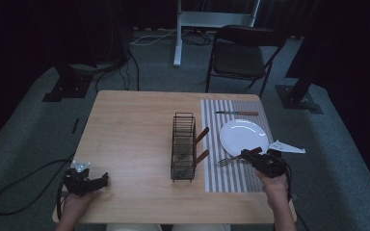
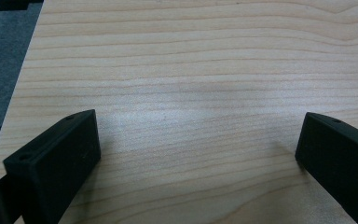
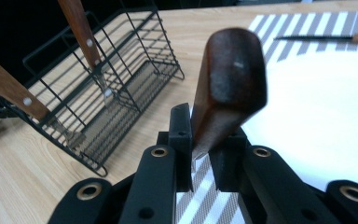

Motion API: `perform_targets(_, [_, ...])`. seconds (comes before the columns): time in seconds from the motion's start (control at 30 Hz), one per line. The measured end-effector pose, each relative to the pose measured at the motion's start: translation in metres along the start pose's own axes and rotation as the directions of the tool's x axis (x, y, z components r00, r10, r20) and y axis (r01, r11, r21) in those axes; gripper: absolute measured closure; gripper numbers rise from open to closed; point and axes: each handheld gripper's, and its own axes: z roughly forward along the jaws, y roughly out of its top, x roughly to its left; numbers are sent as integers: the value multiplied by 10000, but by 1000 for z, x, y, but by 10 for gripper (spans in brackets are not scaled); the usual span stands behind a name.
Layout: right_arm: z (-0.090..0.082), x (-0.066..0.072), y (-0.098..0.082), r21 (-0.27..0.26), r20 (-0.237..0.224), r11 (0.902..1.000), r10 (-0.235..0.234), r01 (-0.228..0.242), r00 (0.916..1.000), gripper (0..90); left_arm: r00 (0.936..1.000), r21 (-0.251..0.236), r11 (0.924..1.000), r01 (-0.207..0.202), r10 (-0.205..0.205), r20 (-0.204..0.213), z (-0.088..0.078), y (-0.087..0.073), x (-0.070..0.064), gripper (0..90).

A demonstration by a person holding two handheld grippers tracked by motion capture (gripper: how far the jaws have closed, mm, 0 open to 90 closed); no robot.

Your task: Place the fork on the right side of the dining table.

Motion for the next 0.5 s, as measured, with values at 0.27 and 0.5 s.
perform_targets(0.27, [-4,-3,-18,-72,-119,9987,501,-502,9987,805,10000,0,10000,3,-3,2,0,0,0,2])
perform_targets(0.5, [-5,-8,-28,-32,11,9966,823,-823,9966,805,10000,-2,10000,6,-6,0,0,0,0,2])
